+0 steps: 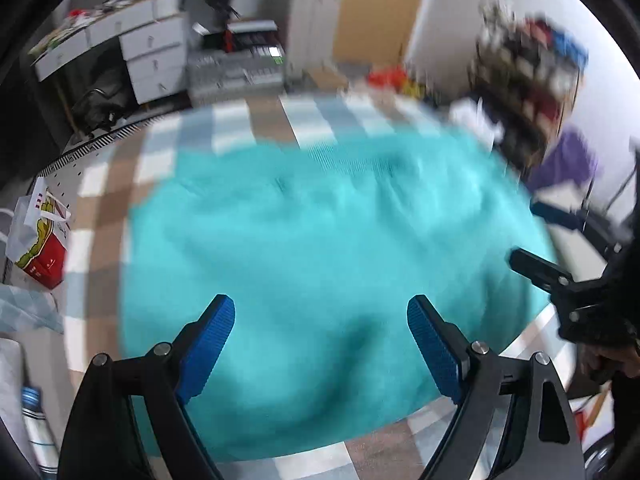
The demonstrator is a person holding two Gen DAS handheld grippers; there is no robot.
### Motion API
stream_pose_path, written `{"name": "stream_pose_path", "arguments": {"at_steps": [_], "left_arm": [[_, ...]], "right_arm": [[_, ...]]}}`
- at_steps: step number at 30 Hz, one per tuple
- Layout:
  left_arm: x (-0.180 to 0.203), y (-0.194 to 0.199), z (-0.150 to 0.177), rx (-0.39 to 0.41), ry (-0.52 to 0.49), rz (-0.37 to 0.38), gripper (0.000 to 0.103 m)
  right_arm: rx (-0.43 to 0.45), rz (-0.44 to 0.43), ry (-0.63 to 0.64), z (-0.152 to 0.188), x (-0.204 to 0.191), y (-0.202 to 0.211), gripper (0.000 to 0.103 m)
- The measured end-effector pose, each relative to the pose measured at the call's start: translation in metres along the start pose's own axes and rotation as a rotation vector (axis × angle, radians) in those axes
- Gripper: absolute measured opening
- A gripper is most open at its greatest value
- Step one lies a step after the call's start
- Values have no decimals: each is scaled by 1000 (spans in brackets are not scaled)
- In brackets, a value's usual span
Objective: Fold large clothes
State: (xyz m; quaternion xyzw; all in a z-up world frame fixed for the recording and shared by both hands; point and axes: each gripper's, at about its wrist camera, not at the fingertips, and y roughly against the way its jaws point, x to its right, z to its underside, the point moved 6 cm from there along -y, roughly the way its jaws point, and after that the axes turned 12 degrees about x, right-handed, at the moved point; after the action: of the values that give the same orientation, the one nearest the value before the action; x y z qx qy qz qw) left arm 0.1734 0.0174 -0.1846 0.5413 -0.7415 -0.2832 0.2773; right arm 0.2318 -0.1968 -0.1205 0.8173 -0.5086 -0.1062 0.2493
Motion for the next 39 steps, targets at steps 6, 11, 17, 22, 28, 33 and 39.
{"name": "stream_pose_path", "arguments": {"at_steps": [6, 11, 17, 22, 28, 33, 39], "left_arm": [[-36, -59, 38, -32, 152, -35, 94], [-41, -52, 34, -18, 152, -10, 94], [-35, -53, 32, 5, 139, 19, 94], [-30, -50, 39, 5, 125, 8, 94], [-30, -44, 39, -5, 133, 48, 94], [-30, -42, 42, -11, 123, 79, 94], [-28, -43, 41, -8, 117, 65, 94]], "right_arm": [[-153, 115, 13, 73, -12, -66, 79], [-256, 111, -33, 64, -5, -70, 79], [-168, 11, -122, -3, -11, -64, 78], [-317, 94, -91, 27, -18, -137, 81], [-379, 46, -113, 9, -9, -135, 72], [-235, 176, -93, -45, 22, -119, 62], [-405, 251, -83, -10, 45, -188, 61]]}}
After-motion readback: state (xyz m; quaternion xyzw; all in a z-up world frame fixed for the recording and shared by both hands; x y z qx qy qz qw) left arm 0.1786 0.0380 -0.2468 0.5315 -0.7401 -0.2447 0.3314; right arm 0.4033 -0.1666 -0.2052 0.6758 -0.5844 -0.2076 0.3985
